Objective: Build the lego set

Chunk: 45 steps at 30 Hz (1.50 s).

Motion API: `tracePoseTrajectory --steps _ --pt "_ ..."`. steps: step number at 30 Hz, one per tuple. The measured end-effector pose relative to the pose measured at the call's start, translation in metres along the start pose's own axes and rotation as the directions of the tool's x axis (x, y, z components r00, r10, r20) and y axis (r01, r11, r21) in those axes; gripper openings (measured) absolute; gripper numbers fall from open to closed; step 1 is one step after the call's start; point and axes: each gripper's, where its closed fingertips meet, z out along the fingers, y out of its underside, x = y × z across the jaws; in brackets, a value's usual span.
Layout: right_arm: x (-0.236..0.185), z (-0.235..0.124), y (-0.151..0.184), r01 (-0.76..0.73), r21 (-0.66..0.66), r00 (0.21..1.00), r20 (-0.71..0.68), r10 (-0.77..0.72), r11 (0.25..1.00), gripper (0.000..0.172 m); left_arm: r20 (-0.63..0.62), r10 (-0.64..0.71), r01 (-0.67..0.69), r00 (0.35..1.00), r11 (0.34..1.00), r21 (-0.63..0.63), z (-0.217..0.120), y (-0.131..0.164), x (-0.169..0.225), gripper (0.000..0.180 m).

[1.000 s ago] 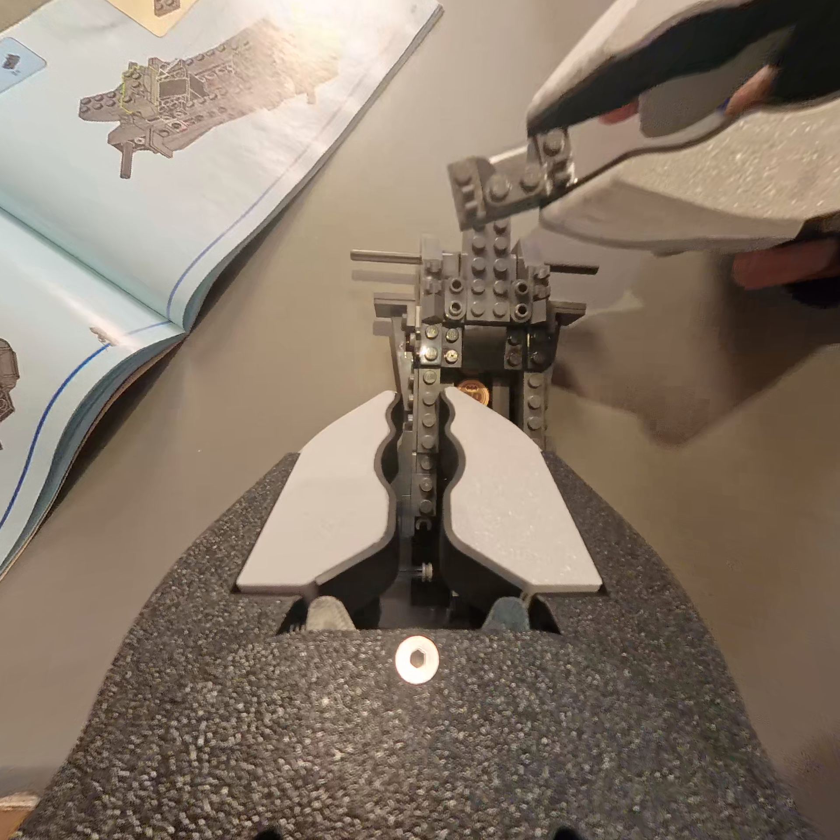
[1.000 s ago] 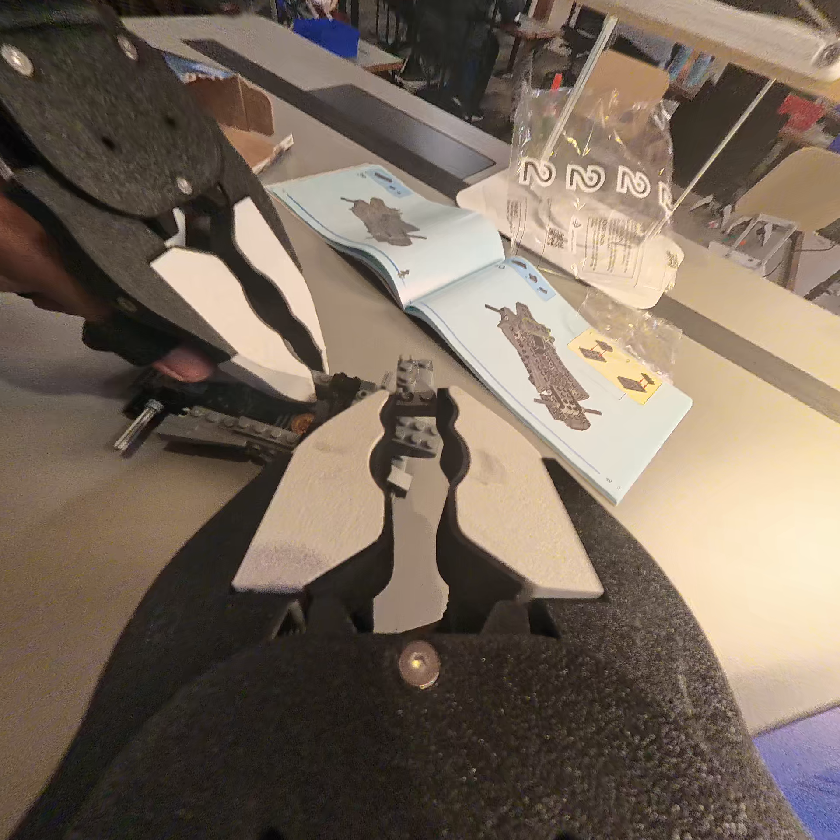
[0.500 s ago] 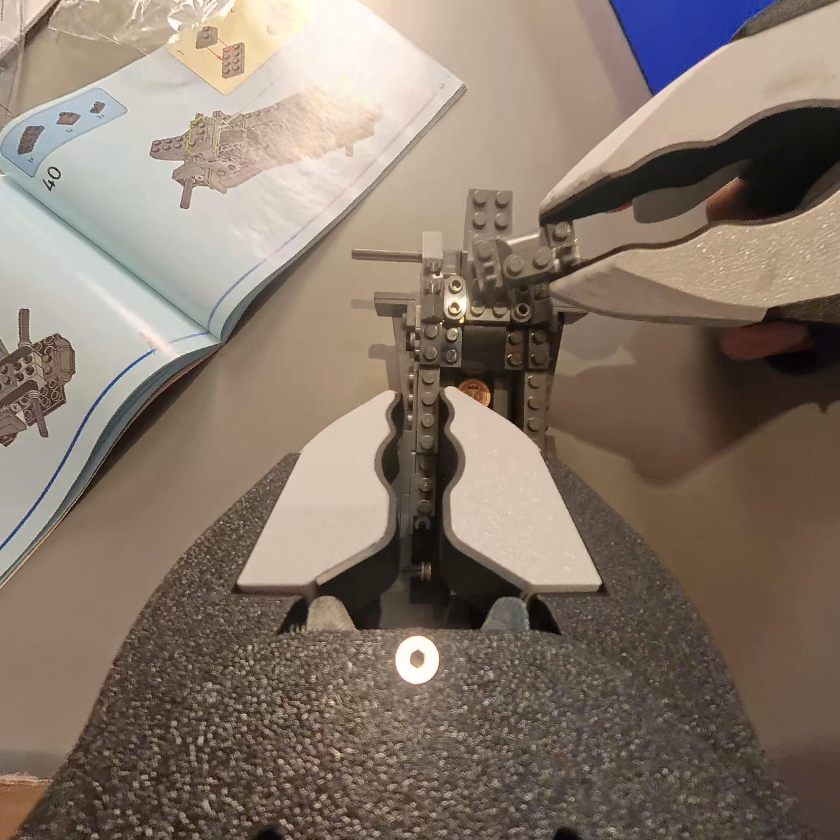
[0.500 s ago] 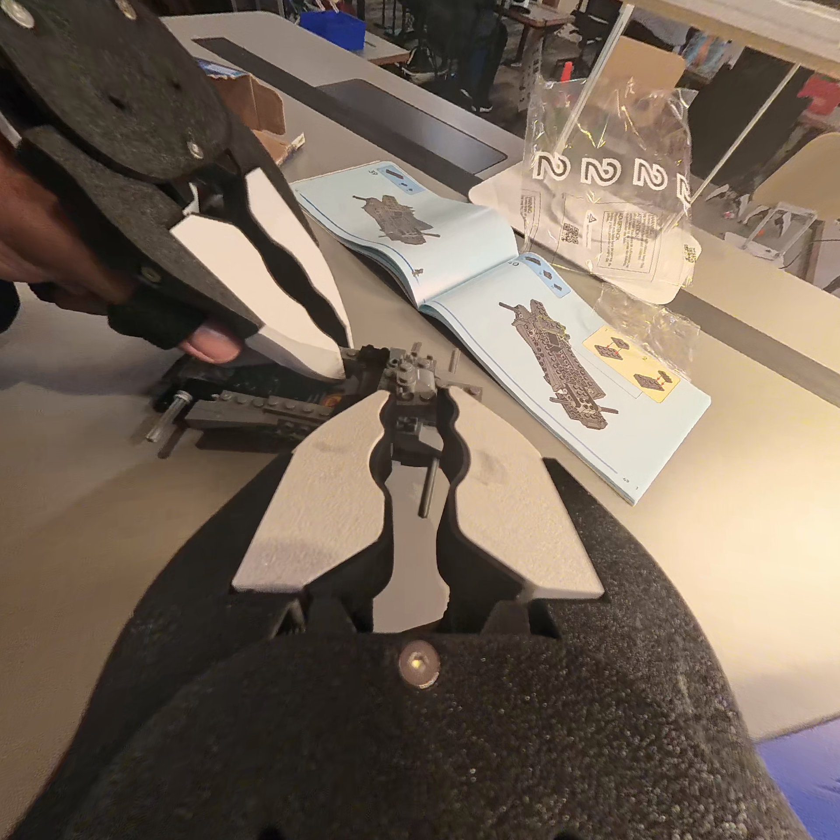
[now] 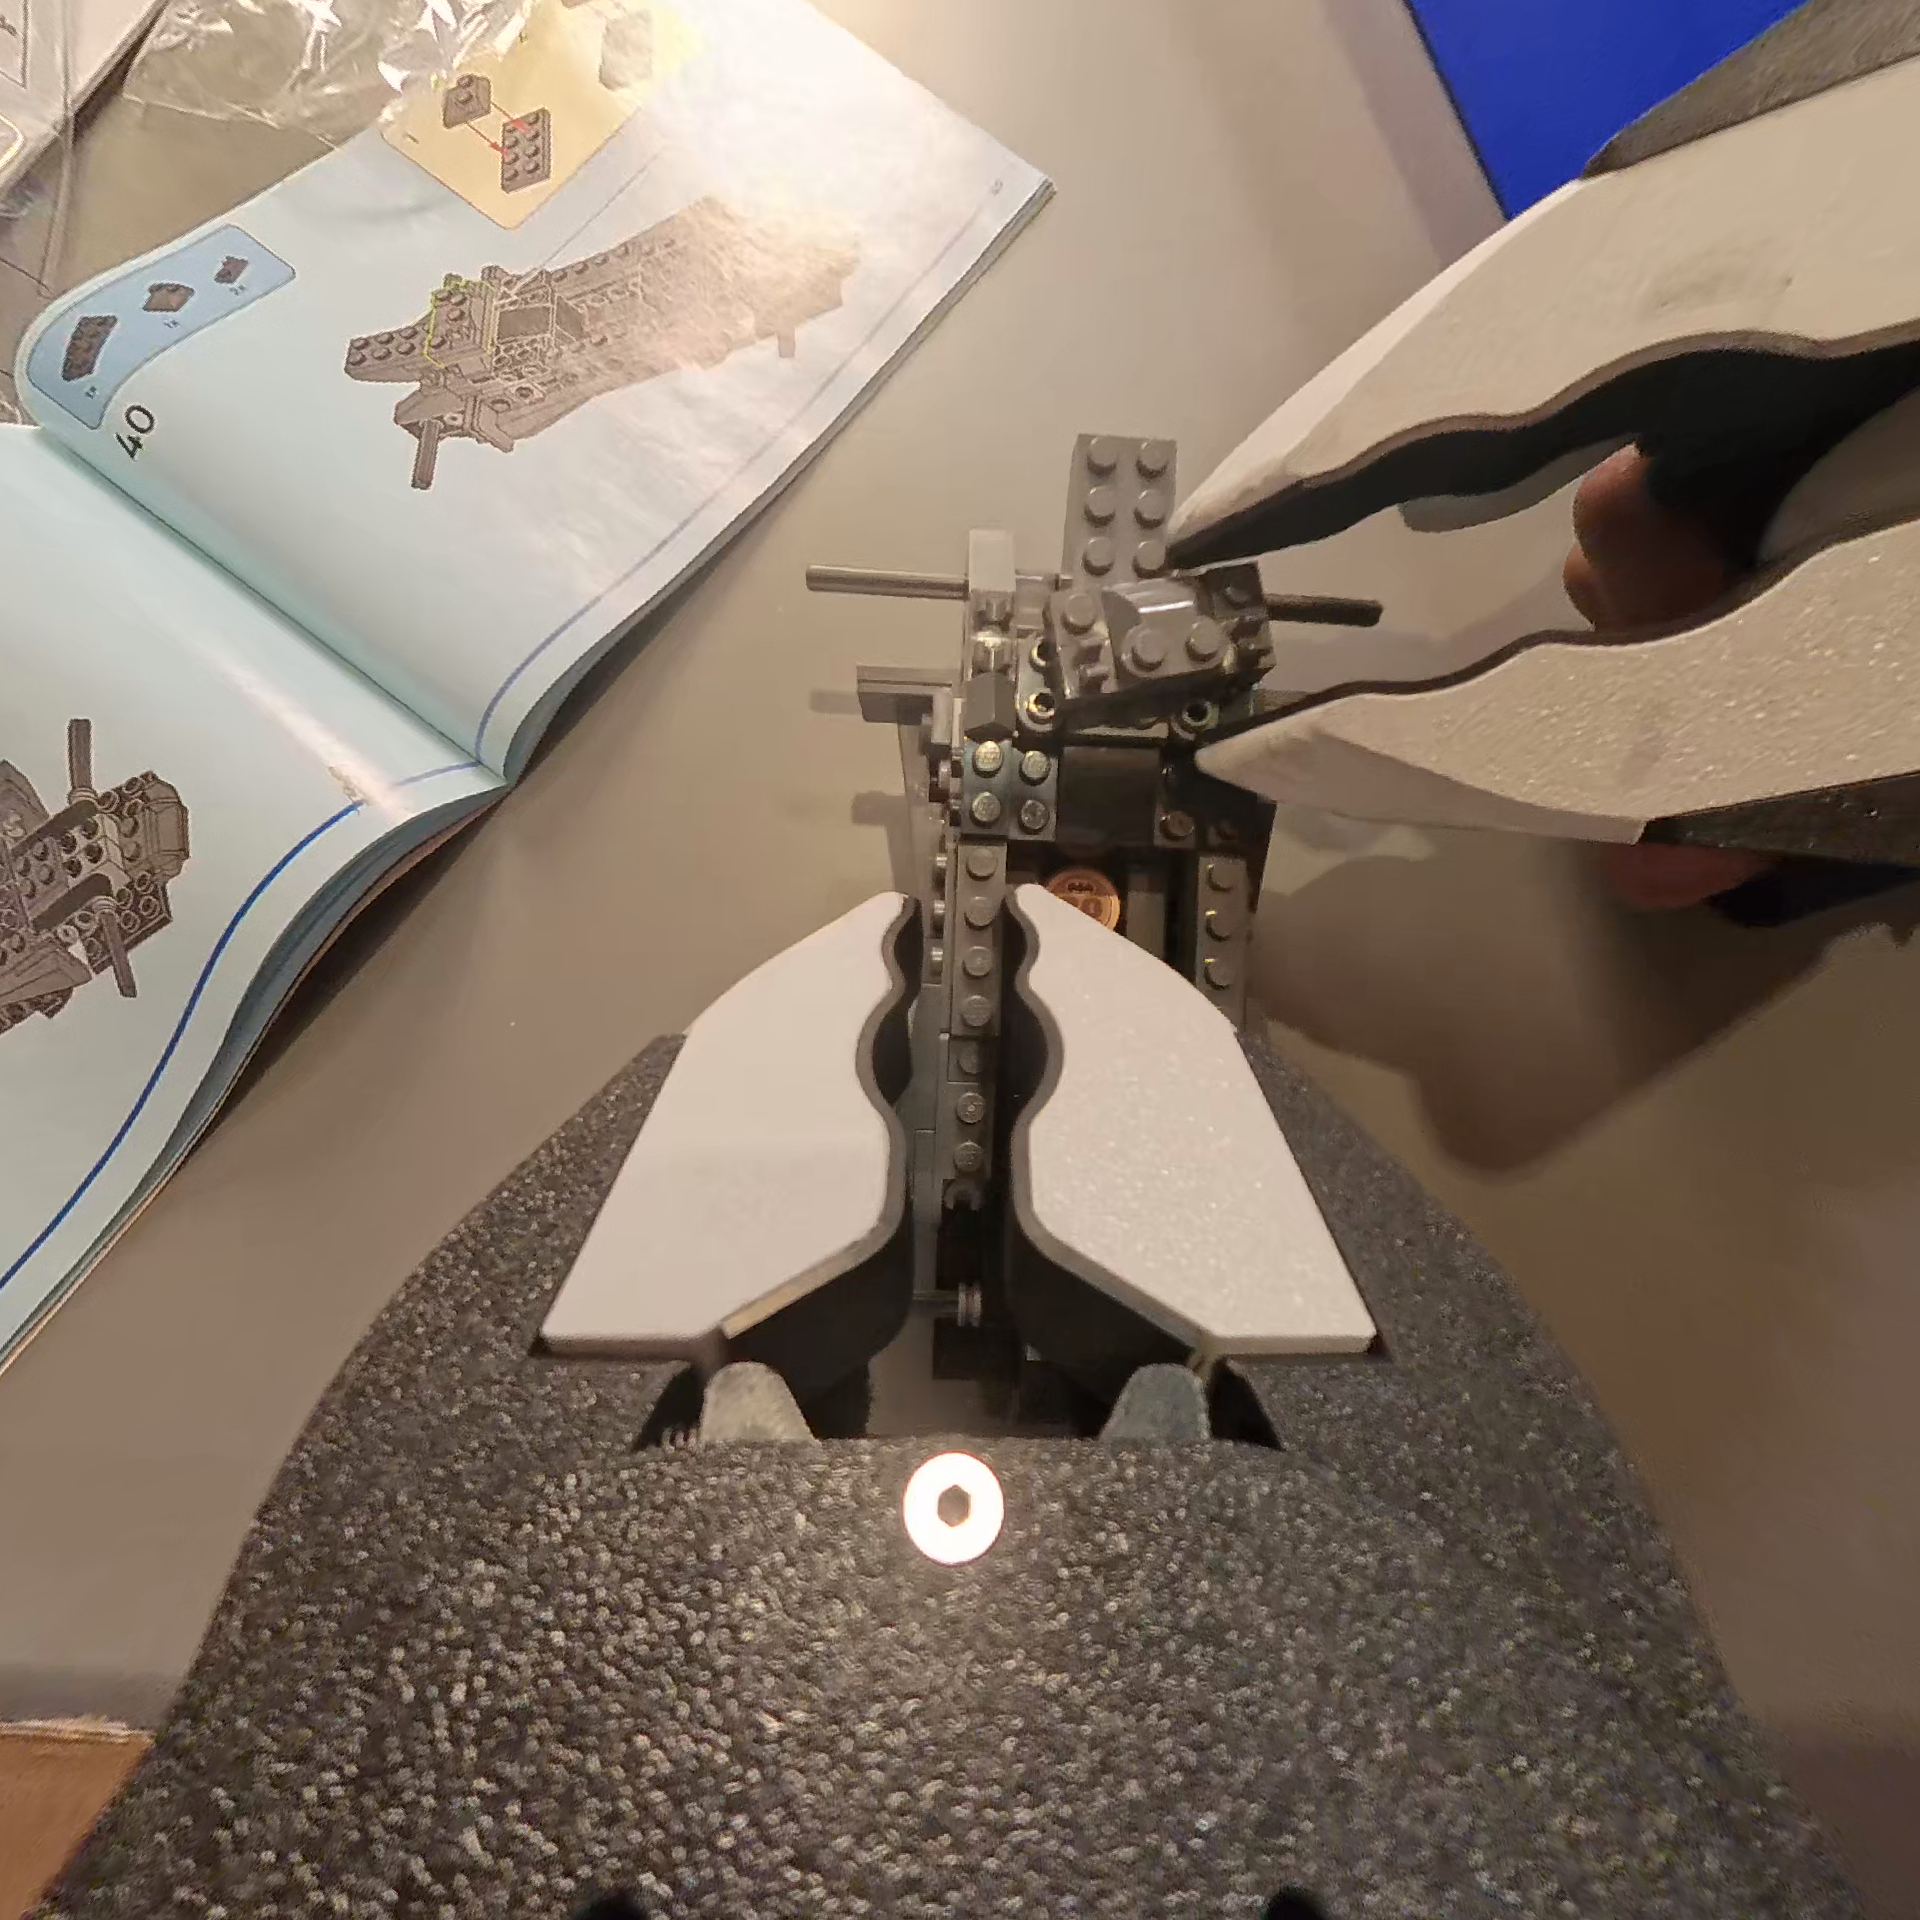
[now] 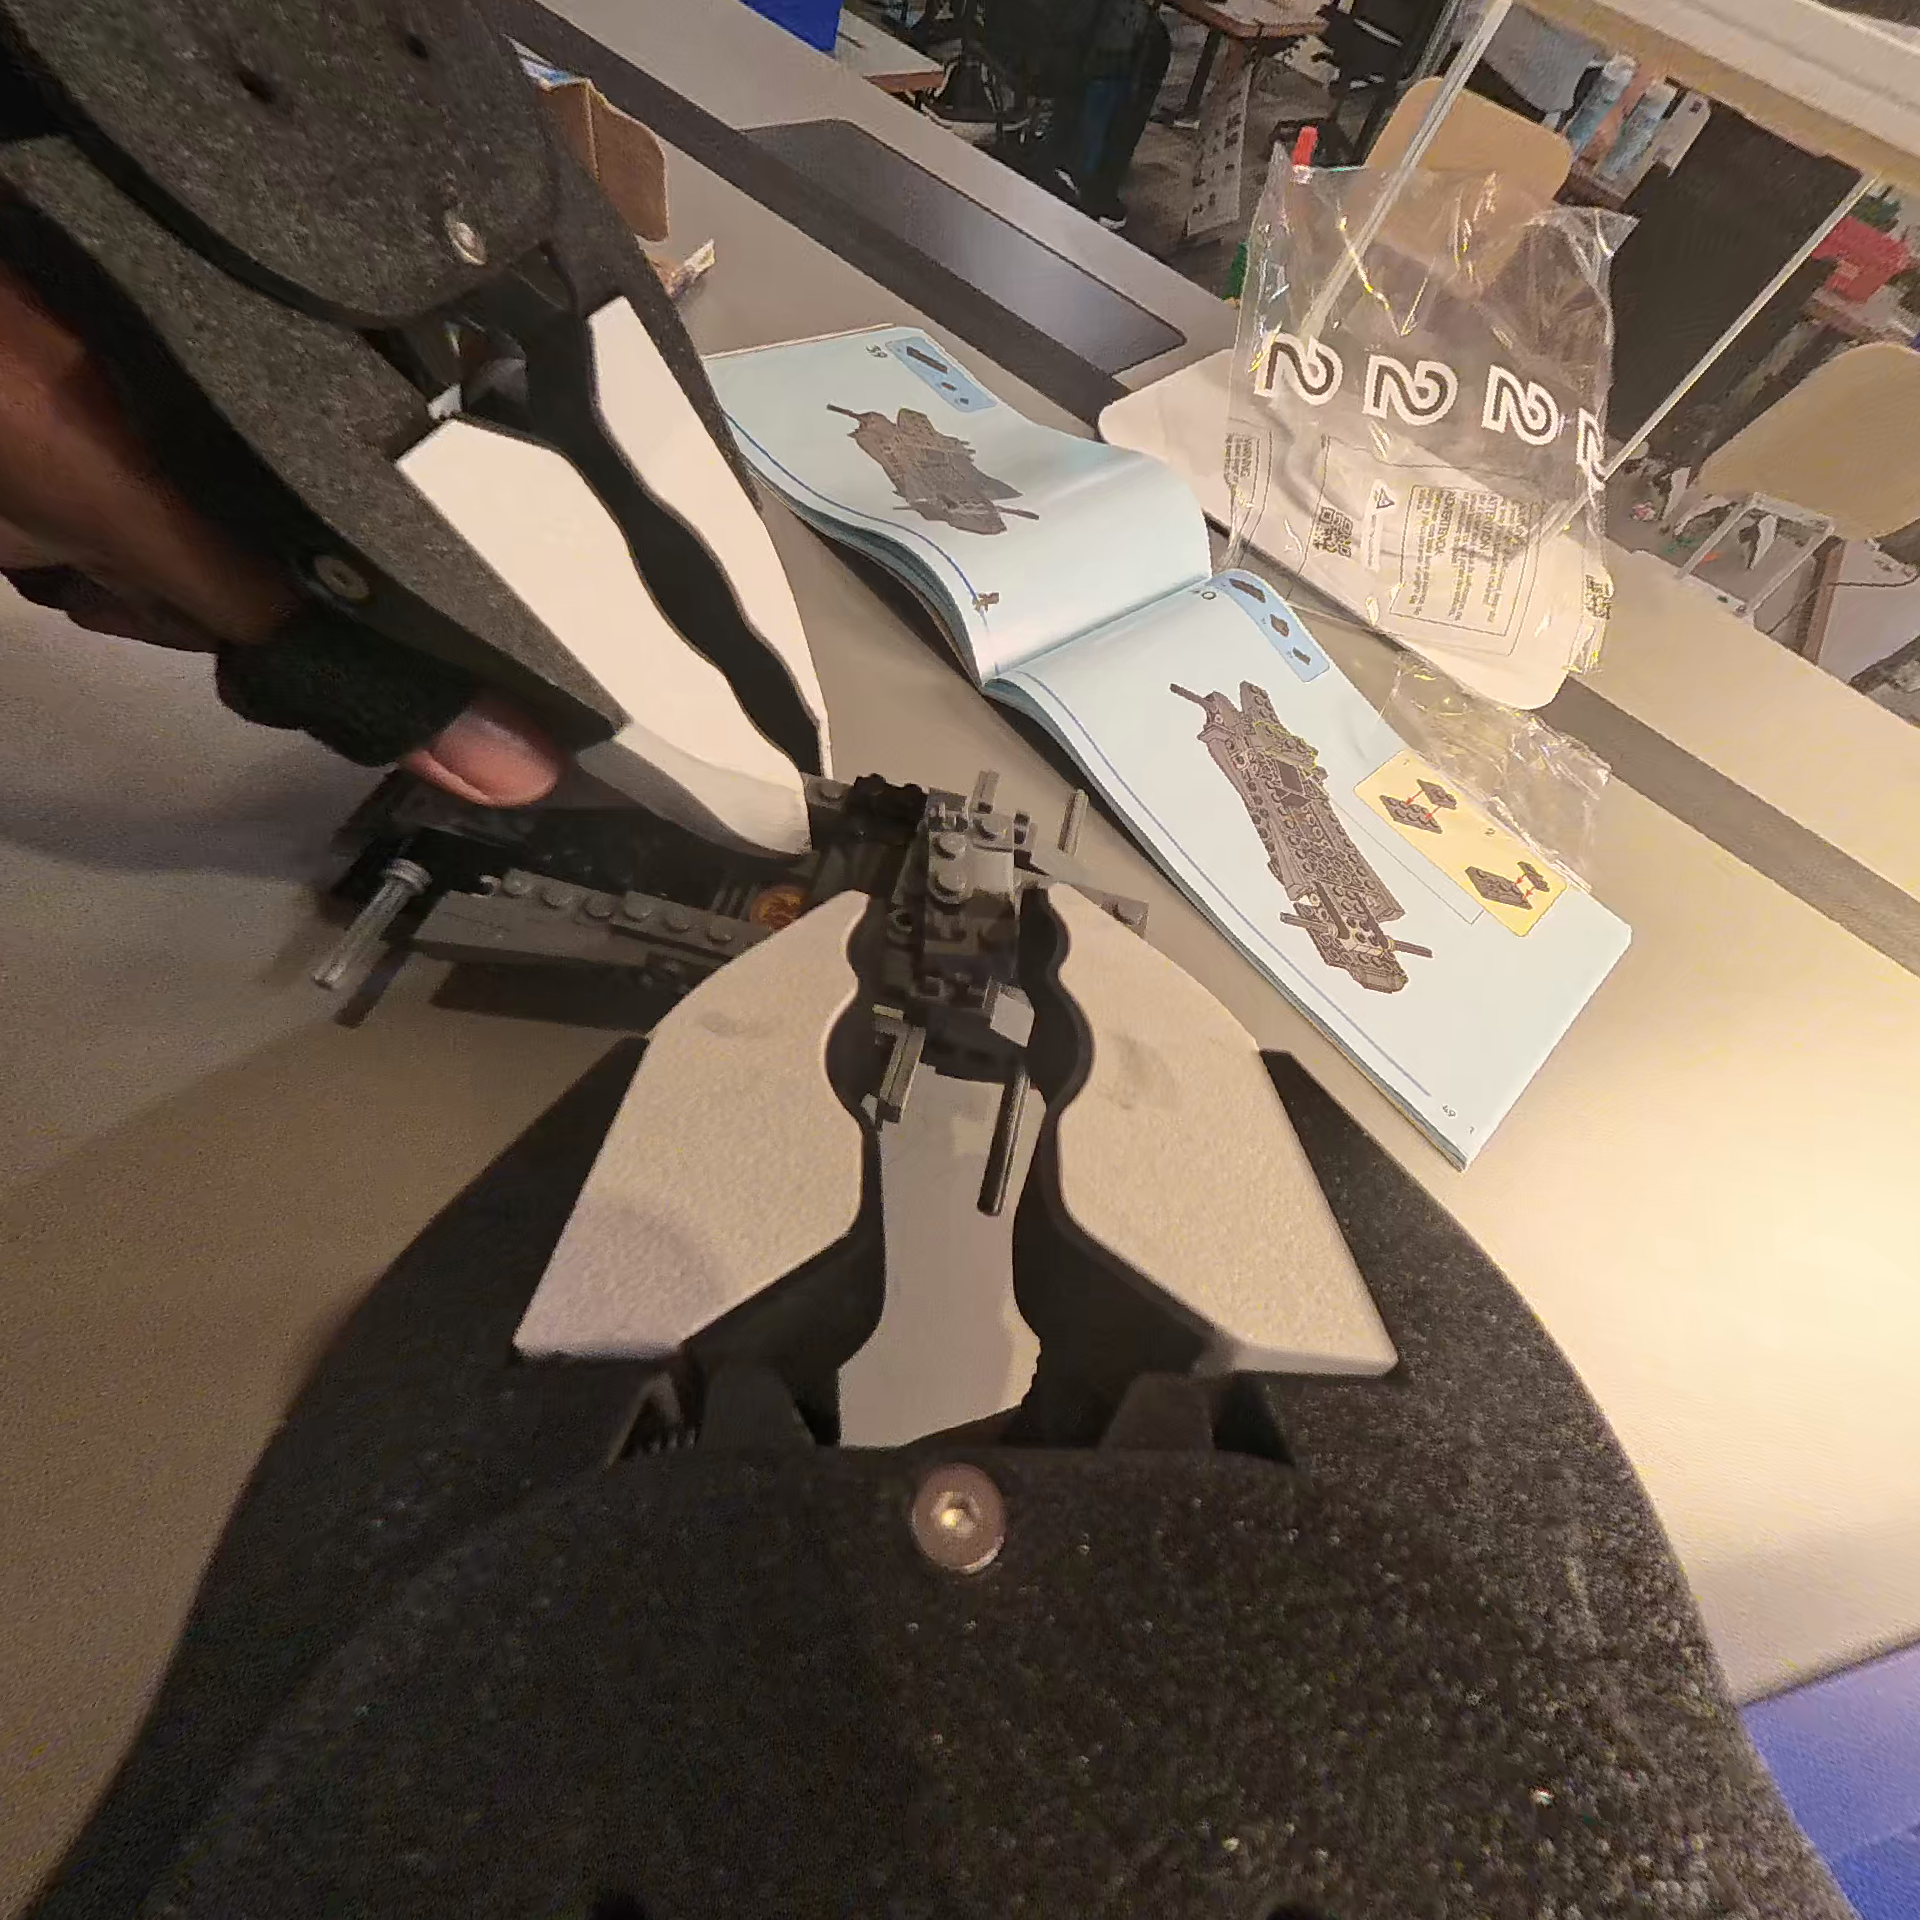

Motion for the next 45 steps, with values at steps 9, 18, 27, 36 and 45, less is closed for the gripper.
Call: tracePoseTrajectory --steps 9,18,27,36,45 --pt "0.001 -0.008 -0.012 0.016 0.060 0.997 0.073 -0.020 0.998 0.027 0.005 0.001 -0.001 1.000 1.000 0.001 -0.004 0.000 -0.002 0.014" --pt "0.000 -0.012 -0.013 -0.006 0.052 0.980 0.198 -0.005 0.999 0.022 0.014 0.018 -0.018 1.000 1.000 0.001 -0.008 0.001 -0.002 0.014" --pt "-0.007 -0.007 -0.009 -0.004 0.030 0.982 0.190 -0.001 1.000 0.016 0.030 0.031 -0.031 0.999 0.999 -0.010 -0.010 0.001 -0.003 0.014" --pt "-0.007 -0.008 -0.014 -0.028 0.063 0.979 0.205 0.014 0.998 0.019 0.033 0.035 -0.035 0.999 0.999 -0.015 -0.012 0.002 -0.003 0.014" --pt "-0.005 -0.012 -0.011 0.025 0.062 0.963 0.266 -0.041 0.998 0.027 0.034 0.044 -0.043 0.998 0.999 -0.019 -0.014 0.003 -0.003 0.014"
